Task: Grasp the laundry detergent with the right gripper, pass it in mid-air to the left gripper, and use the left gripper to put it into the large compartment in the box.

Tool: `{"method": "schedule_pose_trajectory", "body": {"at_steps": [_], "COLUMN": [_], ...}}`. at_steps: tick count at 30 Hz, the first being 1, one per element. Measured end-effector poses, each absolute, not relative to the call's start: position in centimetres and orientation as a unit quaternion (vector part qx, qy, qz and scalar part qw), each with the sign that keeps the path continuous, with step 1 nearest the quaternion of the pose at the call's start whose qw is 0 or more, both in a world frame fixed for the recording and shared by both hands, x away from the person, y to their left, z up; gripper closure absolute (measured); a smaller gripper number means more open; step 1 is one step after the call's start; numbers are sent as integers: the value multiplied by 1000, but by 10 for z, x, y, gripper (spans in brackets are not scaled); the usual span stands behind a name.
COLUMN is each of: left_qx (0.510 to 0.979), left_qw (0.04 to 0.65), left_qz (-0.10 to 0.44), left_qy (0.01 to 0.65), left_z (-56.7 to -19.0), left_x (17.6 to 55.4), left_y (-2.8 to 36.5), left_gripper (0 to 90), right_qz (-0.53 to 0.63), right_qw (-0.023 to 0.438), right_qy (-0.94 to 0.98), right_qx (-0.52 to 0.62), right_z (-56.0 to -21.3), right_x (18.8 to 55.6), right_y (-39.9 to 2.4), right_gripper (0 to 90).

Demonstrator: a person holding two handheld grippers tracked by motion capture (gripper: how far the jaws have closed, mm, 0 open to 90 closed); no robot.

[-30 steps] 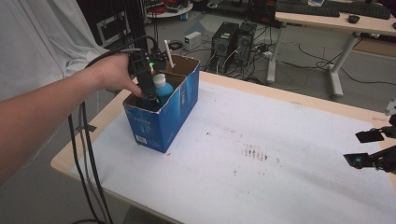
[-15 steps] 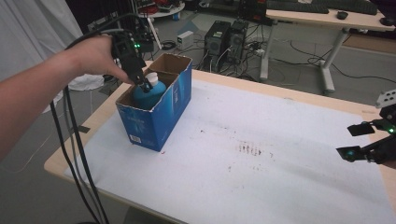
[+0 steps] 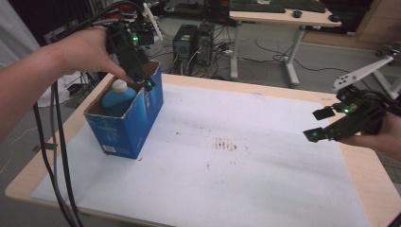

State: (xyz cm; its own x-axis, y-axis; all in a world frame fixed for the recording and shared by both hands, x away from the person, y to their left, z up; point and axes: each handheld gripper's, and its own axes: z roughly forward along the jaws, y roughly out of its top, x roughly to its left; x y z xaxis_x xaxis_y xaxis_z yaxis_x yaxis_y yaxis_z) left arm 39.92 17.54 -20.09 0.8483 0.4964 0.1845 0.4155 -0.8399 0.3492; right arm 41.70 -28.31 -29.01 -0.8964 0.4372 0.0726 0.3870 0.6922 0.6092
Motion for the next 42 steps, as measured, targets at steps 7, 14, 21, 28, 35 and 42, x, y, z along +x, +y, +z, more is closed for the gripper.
{"method": "schedule_pose_trajectory", "body": {"at_steps": [7, 14, 21, 28, 35, 42], "left_qx": [961, 966, 970, 970, 971, 971], "left_qw": [159, 168, 167, 166, 162, 163], "left_qz": [114, 101, 90, 88, 85, 85], "left_qy": [196, 169, 153, 152, 154, 154], "left_z": [-214, -232, -242, -245, -247, -247], "left_x": [413, 420, 422, 422, 421, 421], "left_y": [125, 94, 77, 77, 78, 79], "left_gripper": [166, 166, 166, 166, 166, 166], "right_qz": [323, 325, 321, 317, 314, 314], "right_qw": [46, 46, 49, 47, 50, 51], "right_qy": [915, 916, 918, 921, 923, 923], "right_qx": [236, 231, 227, 222, 216, 218], "right_z": [-286, -284, -281, -280, -279, -279], "right_x": [409, 404, 404, 403, 400, 399], "right_y": [-285, -280, -276, -272, -268, -269], "right_gripper": [122, 122, 122, 122, 122, 122]}}
